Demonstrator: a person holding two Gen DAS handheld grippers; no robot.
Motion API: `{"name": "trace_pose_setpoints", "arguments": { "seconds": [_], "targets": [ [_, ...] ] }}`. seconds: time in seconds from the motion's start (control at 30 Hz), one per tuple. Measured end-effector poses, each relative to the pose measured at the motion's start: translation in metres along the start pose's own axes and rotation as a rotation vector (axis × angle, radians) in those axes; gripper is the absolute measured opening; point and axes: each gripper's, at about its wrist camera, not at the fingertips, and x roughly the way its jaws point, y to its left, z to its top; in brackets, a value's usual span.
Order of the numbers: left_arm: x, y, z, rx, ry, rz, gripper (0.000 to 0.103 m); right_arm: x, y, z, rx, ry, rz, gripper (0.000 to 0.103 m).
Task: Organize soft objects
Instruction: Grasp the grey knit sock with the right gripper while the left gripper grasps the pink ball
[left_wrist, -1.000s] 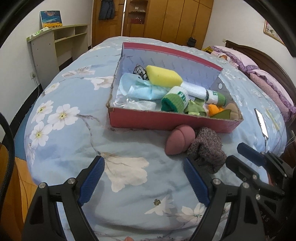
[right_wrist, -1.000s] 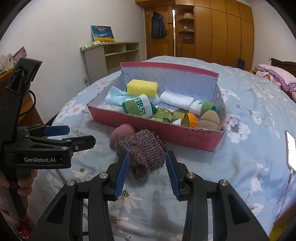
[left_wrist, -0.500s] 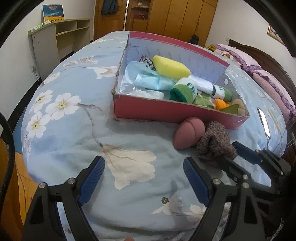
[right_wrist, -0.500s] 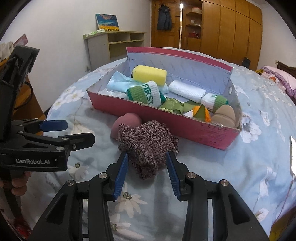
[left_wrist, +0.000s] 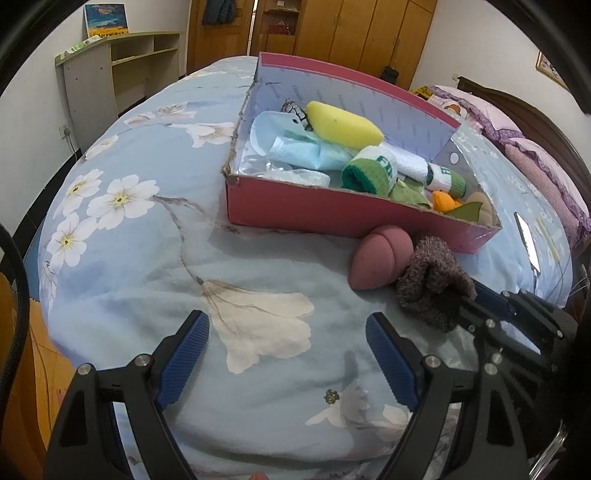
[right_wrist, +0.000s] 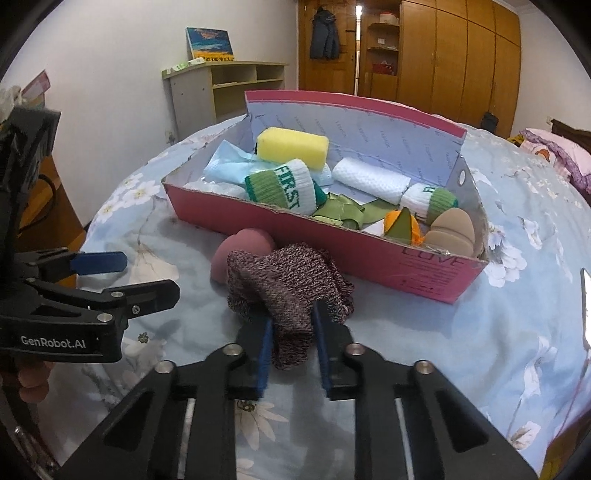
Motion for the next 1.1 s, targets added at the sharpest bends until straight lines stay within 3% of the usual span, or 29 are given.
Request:
{"name": "trace_pose_setpoints", "arguments": {
  "seconds": [0.07, 0.63, 1.1],
  "targets": [
    [-0.001, -0.001, 0.0, 0.003, -0.001, 0.0, 0.09, -0.003, -0.001, 0.0, -0.002, -0.009, 0.0, 0.012],
    [-0.005, -0.029, 0.005, 0.068, -0.022, -0.014, 0.09, -0.04, -0.034, -0.013, 0.062, -0.056, -0.109, 0.011],
    [0.02, -0.066, 0.03, 0.141, -0.043, -0.024, 0.09, -0.034, -0.047, -0.023, 0.102, -0.06, -0.098, 0.011]
  ]
}}
